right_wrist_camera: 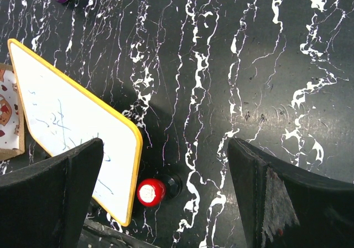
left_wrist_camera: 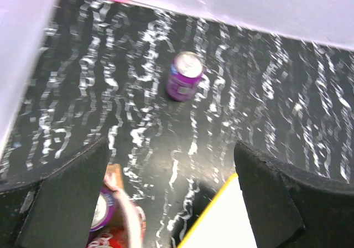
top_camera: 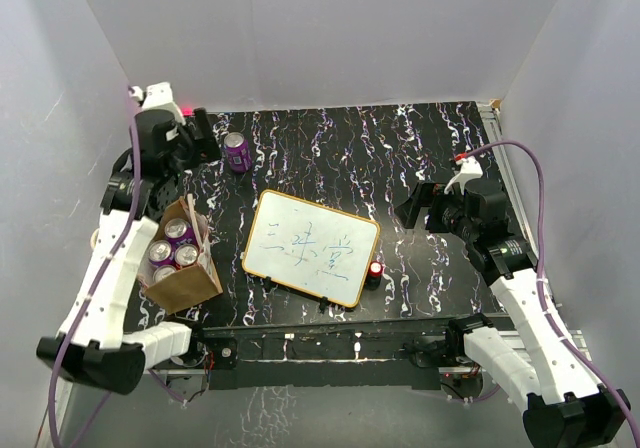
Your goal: Take the beverage out of the canvas bag
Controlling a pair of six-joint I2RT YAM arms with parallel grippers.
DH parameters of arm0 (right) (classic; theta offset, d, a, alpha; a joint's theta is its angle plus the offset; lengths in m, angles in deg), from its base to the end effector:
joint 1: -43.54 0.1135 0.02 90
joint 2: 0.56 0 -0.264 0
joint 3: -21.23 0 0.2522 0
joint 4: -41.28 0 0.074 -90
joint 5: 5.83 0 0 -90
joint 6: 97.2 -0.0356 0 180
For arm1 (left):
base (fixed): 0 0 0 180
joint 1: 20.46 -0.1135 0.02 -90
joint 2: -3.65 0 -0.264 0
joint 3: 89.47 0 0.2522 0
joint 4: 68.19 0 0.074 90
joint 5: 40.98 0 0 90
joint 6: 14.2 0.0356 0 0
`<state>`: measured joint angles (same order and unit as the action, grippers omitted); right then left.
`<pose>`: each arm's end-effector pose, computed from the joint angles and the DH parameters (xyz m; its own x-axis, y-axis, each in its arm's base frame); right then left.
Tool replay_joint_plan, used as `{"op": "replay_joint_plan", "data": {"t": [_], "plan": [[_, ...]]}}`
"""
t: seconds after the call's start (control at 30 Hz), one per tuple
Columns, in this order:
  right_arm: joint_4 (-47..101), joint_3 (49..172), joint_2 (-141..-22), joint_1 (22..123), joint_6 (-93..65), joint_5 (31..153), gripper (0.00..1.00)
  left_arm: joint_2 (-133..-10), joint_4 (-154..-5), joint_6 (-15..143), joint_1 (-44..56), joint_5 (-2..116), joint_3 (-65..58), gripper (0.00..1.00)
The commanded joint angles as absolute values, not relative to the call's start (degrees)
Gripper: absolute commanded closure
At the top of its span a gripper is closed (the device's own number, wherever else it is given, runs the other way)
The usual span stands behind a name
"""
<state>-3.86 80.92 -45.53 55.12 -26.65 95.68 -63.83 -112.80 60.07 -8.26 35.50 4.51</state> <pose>0.1661 0.0413 0.3090 -0.5893 0.2123 -0.7795 -0.1793 0.9064 0.3824 0.2440 -0.0442 0.4361 -0.2893 -0.2071 -0.9346 -0.0936 0.9777 -0.1877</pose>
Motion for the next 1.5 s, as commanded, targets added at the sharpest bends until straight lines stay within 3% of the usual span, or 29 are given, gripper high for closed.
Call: {"op": "replay_joint_plan", "data": {"t": [0.0, 0.3, 0.57, 0.83, 1.23, 1.47], "plan": [[0.31, 80.48, -44.65, 55.55, -26.24, 96.98, 0.02, -58.59, -113.18, 60.20, -8.47, 17.28, 0.72, 0.05], [0.12, 80.61, -44.72, 56.89, -26.17, 96.39, 0.02, -50.40, -122.89, 49.93, -8.46, 6.46, -9.81, 0.03], [0.10, 80.58, -45.74, 57.62, -26.17, 96.41, 0.02, -45.10, -135.41, 41.43, -8.48, -0.24, -11.81, 0.03], [0.02, 80.61, -46.26, 57.76, -26.14, 96.13, 0.02, -42.26, -142.89, 33.34, -8.48, 12.05, -14.94, 0.03], [-0.07, 80.69, -46.79, 57.86, -26.14, 95.81, 0.02, -49.96, -138.35, 34.24, -8.56, 14.33, -17.07, 0.14], [-0.25, 80.77, -46.55, 57.88, -26.02, 95.77, 0.02, -53.16, -133.16, 37.00, -13.81, 17.30, -20.19, 0.32]]}}
